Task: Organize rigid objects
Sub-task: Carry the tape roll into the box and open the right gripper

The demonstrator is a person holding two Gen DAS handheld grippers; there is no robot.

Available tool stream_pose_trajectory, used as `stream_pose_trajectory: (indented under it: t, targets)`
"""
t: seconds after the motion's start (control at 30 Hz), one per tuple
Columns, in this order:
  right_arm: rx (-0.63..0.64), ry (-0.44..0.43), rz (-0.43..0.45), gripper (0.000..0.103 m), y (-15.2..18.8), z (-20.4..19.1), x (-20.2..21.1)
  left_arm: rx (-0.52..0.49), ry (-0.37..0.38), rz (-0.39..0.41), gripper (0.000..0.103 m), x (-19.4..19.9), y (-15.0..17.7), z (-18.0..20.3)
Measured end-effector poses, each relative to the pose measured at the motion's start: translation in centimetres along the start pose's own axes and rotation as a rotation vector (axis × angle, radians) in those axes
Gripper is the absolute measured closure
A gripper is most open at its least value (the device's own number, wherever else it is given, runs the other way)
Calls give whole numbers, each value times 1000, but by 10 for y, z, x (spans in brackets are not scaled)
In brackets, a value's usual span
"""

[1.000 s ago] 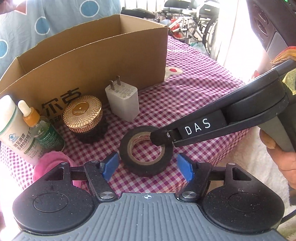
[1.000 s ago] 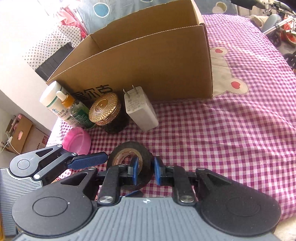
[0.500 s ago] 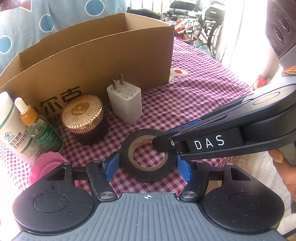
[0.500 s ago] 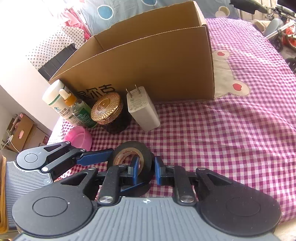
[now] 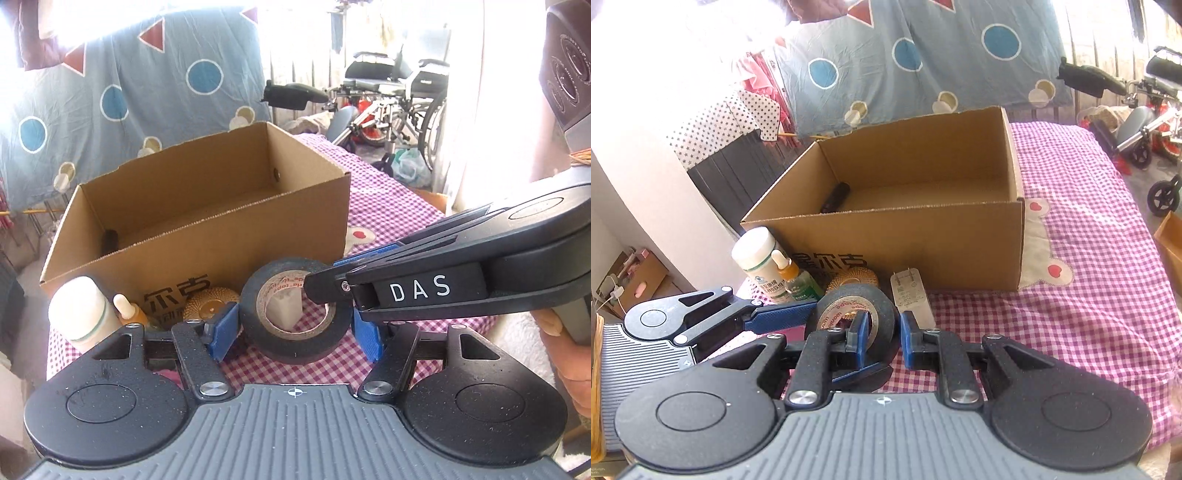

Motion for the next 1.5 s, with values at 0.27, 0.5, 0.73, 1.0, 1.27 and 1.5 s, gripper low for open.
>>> stream_pose_trajectory:
  t: [0.27, 0.5, 0.73, 1.0, 1.27, 1.5]
  targets:
    - [111, -88, 142, 82, -86, -27, 14, -23, -123, 100, 37, 25, -64, -28]
    - [151, -142, 14, 82, -169, -42, -54, 72, -117, -43, 37, -18, -112, -91]
    - [103, -150, -243, 82, -210, -40, -173, 203, -56, -300, 37, -95, -121, -156]
    - [-15, -186, -443, 83, -214, -28, -273, 154, -152, -453, 37, -150, -114, -177]
    - [-170, -209, -510, 80, -207, -22, -323, 73, -226, -502, 37, -170, -106, -183]
    - [-242, -216, -522, 61, -199, -18, -336, 41, -227, -482, 36, -168, -103, -173]
Point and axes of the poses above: each gripper's, at about its wrist camera, not at the fingertips, and x roughly against the way its jaws point, z to its right, y to its underside, the point moved 1 cm from there along -x, roughly the way its jaws point, and after that the axes turned 9 degrees about y, right-handed, at the moved point
